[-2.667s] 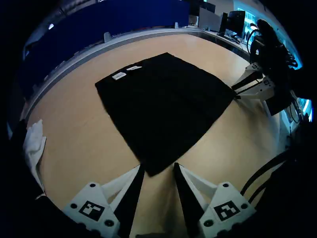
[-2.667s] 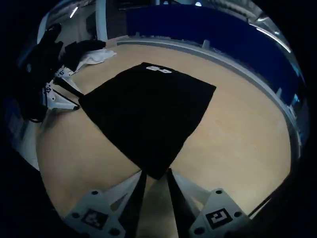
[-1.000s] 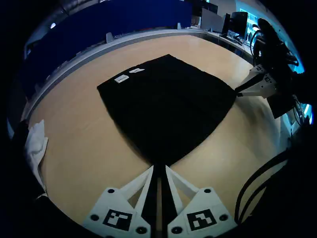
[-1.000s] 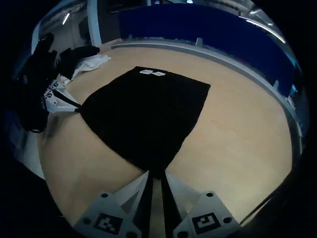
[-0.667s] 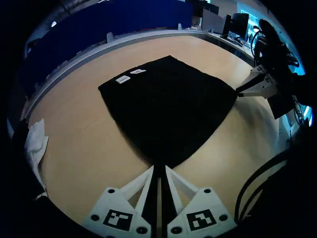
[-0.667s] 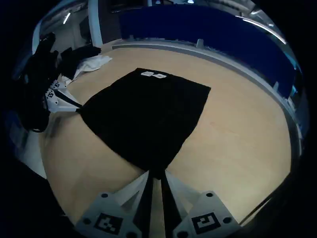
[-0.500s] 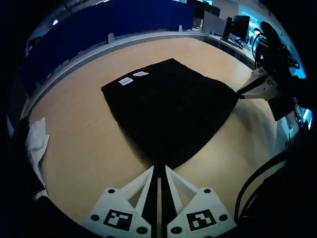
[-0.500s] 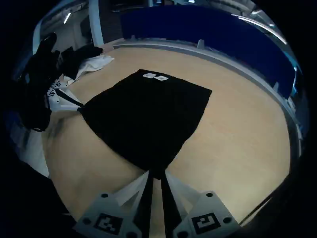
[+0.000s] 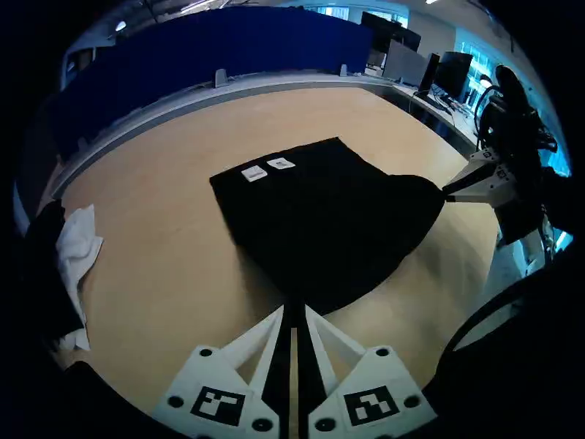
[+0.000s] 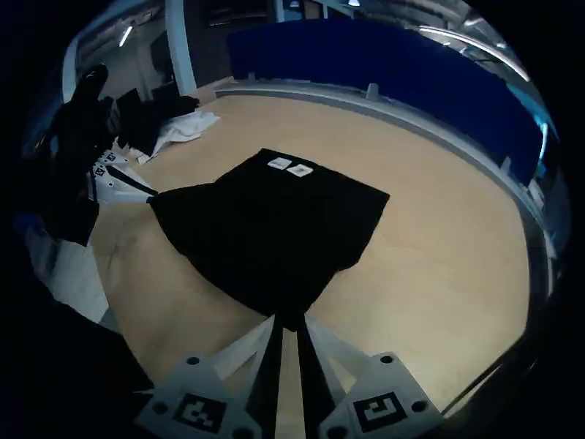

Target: Fold towel

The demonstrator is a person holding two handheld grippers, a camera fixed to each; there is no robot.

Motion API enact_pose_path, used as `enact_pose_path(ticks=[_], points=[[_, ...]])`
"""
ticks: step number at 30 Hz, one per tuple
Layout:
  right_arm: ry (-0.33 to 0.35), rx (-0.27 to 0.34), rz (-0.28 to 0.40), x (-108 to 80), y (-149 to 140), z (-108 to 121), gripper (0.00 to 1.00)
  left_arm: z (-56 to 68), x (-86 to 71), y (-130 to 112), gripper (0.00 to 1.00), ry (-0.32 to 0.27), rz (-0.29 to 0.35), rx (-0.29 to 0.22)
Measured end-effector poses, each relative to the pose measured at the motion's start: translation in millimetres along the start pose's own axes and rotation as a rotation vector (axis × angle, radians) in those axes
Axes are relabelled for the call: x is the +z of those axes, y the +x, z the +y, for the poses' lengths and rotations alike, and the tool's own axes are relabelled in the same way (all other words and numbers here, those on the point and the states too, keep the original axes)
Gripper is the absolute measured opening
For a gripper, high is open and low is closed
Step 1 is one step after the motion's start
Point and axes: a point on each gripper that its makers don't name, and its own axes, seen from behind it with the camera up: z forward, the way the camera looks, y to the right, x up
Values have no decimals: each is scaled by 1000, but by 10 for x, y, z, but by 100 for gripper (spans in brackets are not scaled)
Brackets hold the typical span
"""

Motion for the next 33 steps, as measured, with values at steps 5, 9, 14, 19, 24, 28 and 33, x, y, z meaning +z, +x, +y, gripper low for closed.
enact_pose_path(ticks=[5, 9, 14, 19, 24, 28, 33], points=[[15, 15, -9, -173, 22, -79, 13, 77, -186, -24, 5, -13, -11, -32], [26, 24, -14, -308, 41, -148, 13, 139, -312, -42, 5, -23, -20, -53], [30, 27, -25, -450, 40, -210, 13, 194, -454, -26, 5, -27, -16, -79], [36, 43, -33, -527, 23, -258, 13, 241, -574, -26, 5, -38, -13, -104], [40, 54, -36, -532, 29, -280, 13, 236, -607, -26, 5, -42, -13, -128], [36, 55, -41, -499, 72, -243, 13, 211, -597, 31, 5, -44, -7, -151], [31, 57, -40, -427, 183, -157, 13, 136, -549, 163, 5, -42, 7, -183]])
